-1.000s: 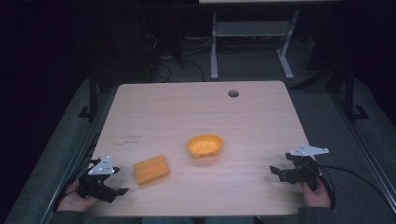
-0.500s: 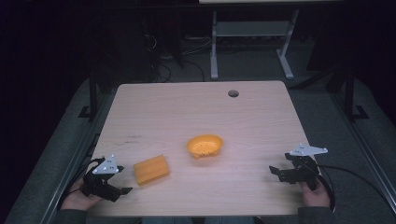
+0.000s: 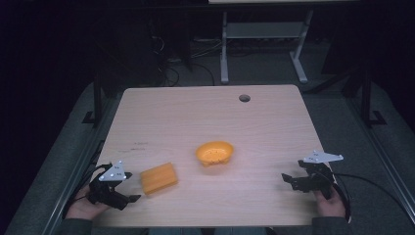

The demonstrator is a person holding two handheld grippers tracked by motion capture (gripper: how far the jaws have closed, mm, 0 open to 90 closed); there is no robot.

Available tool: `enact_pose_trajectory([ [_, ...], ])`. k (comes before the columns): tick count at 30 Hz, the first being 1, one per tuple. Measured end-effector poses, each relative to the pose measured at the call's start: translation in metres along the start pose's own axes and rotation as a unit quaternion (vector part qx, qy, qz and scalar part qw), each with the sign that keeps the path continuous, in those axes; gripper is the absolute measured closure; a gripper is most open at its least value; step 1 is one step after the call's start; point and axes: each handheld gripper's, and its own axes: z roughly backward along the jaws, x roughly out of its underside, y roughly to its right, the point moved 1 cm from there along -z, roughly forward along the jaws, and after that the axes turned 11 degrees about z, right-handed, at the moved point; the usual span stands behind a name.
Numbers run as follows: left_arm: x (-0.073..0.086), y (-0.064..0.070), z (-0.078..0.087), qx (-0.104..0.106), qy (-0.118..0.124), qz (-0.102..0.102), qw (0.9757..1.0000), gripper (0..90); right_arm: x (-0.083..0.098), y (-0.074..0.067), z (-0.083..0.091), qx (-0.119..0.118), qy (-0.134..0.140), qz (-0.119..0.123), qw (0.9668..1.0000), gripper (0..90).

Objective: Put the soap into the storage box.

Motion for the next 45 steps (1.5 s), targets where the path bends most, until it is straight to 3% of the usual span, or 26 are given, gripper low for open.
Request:
enact_pose_trajectory([
  [7,-0.002,0.001,0.0,0.001,0.003,0.002,1.0,16.8,0.0,0.0,0.0,-0.002,0.0,0.001,1.0,13.9],
  [45,-0.028,0.006,-0.01,0.01,0.007,-0.03,0.9995,16.6,-0.001,-0.001,0.001,-0.001,0.001,0.004,1.0,13.9],
])
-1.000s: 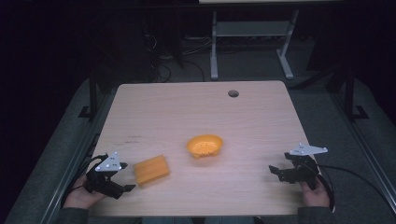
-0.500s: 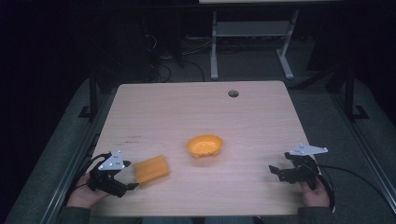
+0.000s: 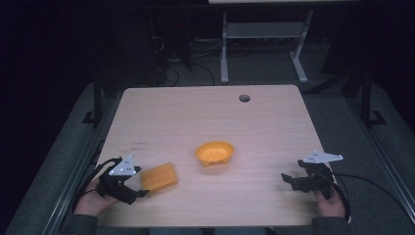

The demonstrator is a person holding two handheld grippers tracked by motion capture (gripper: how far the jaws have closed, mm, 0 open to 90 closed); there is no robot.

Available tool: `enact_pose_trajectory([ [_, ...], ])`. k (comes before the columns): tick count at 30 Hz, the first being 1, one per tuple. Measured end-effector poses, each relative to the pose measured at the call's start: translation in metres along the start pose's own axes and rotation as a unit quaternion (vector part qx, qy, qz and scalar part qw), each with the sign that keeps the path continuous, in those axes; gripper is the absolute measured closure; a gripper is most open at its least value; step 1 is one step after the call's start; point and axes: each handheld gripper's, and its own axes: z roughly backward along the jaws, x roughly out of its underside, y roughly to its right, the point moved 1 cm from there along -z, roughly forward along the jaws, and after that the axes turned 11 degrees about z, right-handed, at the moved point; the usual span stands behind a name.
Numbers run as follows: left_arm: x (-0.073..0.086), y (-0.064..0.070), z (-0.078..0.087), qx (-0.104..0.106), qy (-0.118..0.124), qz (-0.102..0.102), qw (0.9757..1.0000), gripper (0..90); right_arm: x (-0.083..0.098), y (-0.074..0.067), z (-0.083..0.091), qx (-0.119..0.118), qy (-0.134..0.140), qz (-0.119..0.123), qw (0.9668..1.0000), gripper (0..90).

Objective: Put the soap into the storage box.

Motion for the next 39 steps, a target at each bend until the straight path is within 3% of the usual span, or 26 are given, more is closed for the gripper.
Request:
enact_pose_trajectory([
  [9,-0.004,-0.001,-0.005,0.007,-0.006,0.002,1.0,16.6,0.0,0.0,0.0,-0.001,0.0,0.001,1.0,14.0],
  [21,-0.014,-0.001,-0.01,0.008,-0.012,-0.013,0.9998,16.6,-0.001,-0.001,0.0,-0.002,0.003,0.002,1.0,14.0],
  [39,-0.032,-0.006,-0.032,0.024,-0.034,-0.017,0.999,16.6,-0.001,-0.001,0.001,-0.003,0.004,0.003,1.0,14.0],
])
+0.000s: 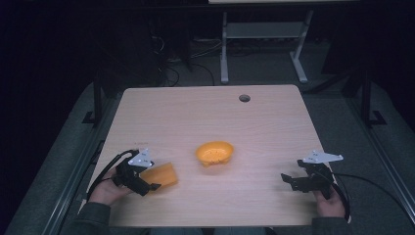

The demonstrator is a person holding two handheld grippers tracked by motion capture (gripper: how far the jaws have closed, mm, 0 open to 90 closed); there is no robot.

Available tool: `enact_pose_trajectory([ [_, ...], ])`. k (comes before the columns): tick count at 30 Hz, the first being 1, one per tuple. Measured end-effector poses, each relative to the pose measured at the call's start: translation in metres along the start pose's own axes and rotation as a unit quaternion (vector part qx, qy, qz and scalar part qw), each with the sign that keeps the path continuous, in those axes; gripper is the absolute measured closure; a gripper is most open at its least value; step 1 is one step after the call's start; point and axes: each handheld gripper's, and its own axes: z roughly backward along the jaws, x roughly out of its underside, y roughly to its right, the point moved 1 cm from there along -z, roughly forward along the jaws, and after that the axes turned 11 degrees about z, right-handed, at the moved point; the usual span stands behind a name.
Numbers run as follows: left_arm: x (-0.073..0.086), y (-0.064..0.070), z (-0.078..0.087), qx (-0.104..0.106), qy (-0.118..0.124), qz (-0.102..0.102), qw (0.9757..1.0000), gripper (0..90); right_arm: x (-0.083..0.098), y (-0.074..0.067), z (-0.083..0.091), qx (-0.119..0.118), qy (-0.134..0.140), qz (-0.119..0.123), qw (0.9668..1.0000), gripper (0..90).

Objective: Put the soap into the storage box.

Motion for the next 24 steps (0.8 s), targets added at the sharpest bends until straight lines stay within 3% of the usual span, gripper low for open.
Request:
enact_pose_trajectory([
  [10,-0.004,-0.003,-0.016,0.002,-0.03,0.003,0.9995,16.6,-0.001,-0.001,0.0,-0.001,0.002,0.002,1.0,14.0],
  [24,-0.004,-0.004,-0.028,0.006,-0.047,0.005,0.9989,15.9,-0.001,-0.001,0.0,-0.004,0.002,0.004,1.0,13.9],
])
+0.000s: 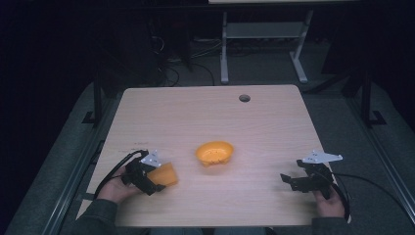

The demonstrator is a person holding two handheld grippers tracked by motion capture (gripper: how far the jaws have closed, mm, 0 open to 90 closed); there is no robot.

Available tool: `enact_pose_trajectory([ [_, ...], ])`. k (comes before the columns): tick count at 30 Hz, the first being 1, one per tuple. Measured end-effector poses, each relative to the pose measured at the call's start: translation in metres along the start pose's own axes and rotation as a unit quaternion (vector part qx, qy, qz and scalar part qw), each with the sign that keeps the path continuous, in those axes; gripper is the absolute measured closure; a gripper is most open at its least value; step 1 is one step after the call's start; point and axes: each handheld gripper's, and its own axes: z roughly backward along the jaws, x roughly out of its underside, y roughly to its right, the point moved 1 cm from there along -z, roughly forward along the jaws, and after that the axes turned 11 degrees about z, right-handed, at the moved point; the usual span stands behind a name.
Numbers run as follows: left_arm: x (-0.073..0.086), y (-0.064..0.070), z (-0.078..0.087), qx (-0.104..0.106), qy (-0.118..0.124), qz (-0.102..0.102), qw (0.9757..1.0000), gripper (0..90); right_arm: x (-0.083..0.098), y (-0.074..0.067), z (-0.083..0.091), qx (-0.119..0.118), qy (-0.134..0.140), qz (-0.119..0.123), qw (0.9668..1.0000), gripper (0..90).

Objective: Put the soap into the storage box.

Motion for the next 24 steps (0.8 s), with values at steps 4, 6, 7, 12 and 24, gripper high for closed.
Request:
enact_pose_trajectory([
  [4,0.0007,-0.0013,-0.0039,-0.001,-0.005,-0.001,1.0,16.2,-0.0002,-0.0004,0.0001,-0.001,-0.001,0.001,1.0,13.9],
  [6,0.0006,0.0004,-0.0057,-0.002,-0.006,0.0,1.0,16.8,-0.0003,-0.0003,0.0001,-0.001,0.0,0.0,1.0,13.9],
  [7,0.0001,0.0008,-0.0062,-0.004,-0.006,-0.004,1.0,16.8,-0.0002,-0.0003,0.0002,-0.001,0.0,0.001,1.0,13.9],
  [12,-0.0005,0.0018,-0.0061,-0.011,-0.008,-0.008,0.9999,19.3,-0.0001,-0.0001,0.0005,-0.001,0.001,0.0,1.0,14.0],
  [24,-0.0005,0.0026,-0.0037,-0.009,-0.006,-0.011,0.9999,20.7,0.0001,0.0001,0.0003,-0.001,0.001,0.0,1.0,14.0],
])
